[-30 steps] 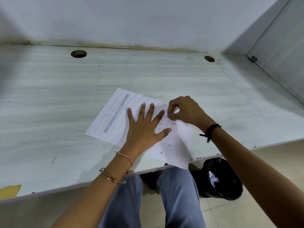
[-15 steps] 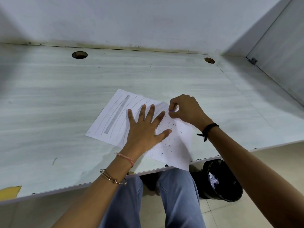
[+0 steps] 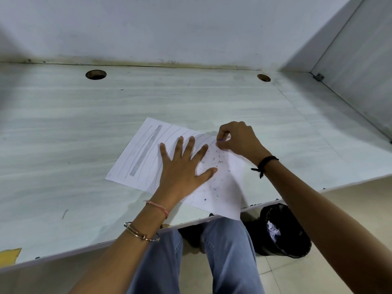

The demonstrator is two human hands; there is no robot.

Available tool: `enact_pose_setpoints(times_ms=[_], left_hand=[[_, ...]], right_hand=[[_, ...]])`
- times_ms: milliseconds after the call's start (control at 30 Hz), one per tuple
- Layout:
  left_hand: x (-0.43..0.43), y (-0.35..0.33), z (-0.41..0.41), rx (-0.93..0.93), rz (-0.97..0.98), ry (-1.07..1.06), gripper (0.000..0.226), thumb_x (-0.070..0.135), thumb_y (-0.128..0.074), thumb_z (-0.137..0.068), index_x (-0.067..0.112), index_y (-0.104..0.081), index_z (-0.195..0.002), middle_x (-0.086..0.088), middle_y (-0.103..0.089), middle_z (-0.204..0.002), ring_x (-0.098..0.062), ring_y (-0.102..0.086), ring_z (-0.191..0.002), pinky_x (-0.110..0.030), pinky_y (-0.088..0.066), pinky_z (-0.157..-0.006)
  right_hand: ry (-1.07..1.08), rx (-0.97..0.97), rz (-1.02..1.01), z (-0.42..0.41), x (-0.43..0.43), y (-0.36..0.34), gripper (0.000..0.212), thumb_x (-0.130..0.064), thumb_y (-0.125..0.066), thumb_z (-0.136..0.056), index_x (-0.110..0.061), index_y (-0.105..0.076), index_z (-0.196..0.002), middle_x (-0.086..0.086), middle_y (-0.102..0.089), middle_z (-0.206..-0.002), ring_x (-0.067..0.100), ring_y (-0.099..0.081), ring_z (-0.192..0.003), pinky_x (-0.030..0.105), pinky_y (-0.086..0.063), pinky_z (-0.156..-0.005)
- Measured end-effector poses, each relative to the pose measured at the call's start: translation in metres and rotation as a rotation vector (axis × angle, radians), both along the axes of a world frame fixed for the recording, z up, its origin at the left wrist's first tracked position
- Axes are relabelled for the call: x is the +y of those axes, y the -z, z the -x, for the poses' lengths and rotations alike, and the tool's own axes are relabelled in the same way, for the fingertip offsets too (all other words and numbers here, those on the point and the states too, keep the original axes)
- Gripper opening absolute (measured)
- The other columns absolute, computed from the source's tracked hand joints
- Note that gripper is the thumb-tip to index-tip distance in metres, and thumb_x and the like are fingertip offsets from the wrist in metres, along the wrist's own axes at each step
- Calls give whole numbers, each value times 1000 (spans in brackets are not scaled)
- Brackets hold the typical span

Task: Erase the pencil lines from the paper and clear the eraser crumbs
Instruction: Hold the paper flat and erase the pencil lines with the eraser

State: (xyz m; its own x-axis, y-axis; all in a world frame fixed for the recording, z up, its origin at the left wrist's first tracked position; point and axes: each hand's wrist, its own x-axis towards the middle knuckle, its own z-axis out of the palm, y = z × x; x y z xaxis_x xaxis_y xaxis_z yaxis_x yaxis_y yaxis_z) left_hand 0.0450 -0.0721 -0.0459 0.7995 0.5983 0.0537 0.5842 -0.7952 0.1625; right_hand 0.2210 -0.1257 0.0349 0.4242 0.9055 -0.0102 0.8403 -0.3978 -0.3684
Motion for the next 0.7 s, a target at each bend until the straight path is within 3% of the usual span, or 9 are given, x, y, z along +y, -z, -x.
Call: enact_pose_setpoints(times_ms=[67,200,300,400,533,700], left_hand=[[1,-5,-2,11,21,-6,90,86,3,-75,41,-7,-153,0,7,-164,-28,13,-149,-70,9,-109],[1,-14,-19,-68,54,13,75,71,-31,-90,21,-30,-146,-3,-14,-161,-23,7,-150,-73,3,-107],[0,-6,-28,-123,-23,45,84,72,-13,-90,13,-27,-150,-5,-11,-163,-20,5,-151,-72,3,-110],[1,0,-30,-93,-33,47,92,76,6,-79,28,-18,-154,-4,3,-164,-21,11,-150,-70,9,-108],[2,1,-31,-100,1,33,94,79,9,-74,33,-7,-155,-3,2,-164,-21,11,-150,-70,11,-109],[2,0,-32,-64,-4,28,97,79,13,-72,32,-4,-155,-2,5,-164,-22,10,-150,-70,10,-110]], right_hand=[[18,-3,-25,1,2,4,6,-8,-69,-71,-12,-67,-74,1,-70,-80,20,-65,-77,34,-47,-77],[8,86,-60,2,0,7,4,-3,-69,-72,-7,-68,-75,6,-70,-79,14,-58,-63,23,-44,-57],[32,197,-82,-5,-2,5,3,-3,-73,-74,-5,-70,-76,6,-68,-76,4,-51,-56,8,-37,-49],[58,256,-126,-3,-3,5,3,-4,-73,-74,-5,-71,-75,4,-67,-72,4,-52,-56,6,-37,-47],[-36,264,-74,1,-8,7,3,-8,-74,-74,-7,-72,-74,-3,-67,-70,-2,-52,-54,7,-38,-52],[32,173,-121,-11,-1,3,4,-4,-72,-74,-8,-70,-73,1,-68,-73,1,-53,-58,6,-38,-52]])
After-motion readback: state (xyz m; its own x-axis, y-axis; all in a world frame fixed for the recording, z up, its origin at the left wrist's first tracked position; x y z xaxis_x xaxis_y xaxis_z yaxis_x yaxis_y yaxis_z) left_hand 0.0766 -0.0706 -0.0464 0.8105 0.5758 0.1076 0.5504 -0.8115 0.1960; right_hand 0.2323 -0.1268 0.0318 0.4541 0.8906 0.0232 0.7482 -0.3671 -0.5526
